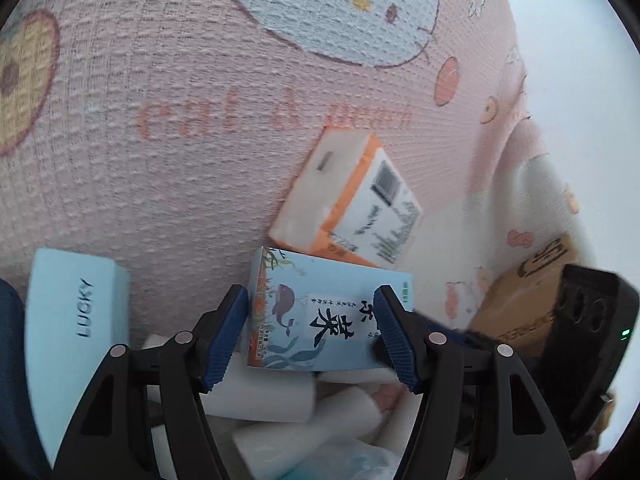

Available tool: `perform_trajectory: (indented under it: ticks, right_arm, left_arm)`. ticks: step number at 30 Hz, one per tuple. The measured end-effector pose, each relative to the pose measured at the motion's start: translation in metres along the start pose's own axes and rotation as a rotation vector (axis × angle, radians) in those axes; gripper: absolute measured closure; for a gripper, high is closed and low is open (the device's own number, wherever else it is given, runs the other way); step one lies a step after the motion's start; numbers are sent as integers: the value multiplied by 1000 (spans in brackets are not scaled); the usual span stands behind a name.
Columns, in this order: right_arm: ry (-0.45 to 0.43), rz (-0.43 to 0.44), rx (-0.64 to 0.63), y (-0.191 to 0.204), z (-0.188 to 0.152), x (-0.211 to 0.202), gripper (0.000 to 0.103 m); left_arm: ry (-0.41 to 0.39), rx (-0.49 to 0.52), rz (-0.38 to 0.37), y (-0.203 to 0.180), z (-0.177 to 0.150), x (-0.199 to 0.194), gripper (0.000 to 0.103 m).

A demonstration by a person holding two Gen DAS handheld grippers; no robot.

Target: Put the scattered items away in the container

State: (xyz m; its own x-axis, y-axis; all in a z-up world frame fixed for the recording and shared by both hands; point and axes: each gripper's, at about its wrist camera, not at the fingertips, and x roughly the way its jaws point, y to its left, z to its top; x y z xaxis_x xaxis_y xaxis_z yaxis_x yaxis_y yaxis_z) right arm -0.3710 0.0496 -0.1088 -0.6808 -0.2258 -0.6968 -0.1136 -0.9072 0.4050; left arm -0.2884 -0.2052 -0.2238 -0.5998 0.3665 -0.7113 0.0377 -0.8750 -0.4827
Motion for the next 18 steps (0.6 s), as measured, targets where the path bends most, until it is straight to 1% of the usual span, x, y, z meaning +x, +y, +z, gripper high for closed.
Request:
perform_trajectory:
  ticks: [4, 6, 8, 10, 12, 14, 18]
  right_arm:
    - [-11, -17, -68, 9, -3, -13, 58]
    - [-2, -12, -80, 20, -2, -14, 58]
    - [-8, 7, -100, 30, -1, -26, 58]
    - [-23, 13, -129, 42, 0, -41, 58]
    - [-29, 12, -135, 54, 2, -53, 58]
    - [-36, 29, -126, 62, 1, -68, 58]
    - [-37, 29, -141, 80, -10, -88, 58]
  left_arm:
    - [-25, -45, -6, 1, -3, -16, 43]
    - [-50, -51, -8, -3, -6, -31, 44]
    - [-91, -22, 12, -13, -10, -51, 44]
    - [-126, 33, 45, -27, -16, -73, 43]
    - [-157, 94, 84, -44, -24, -90, 43]
    - [-192, 137, 128, -60, -36, -104, 43]
    - [-225, 152, 169, -78, -66, -125, 43]
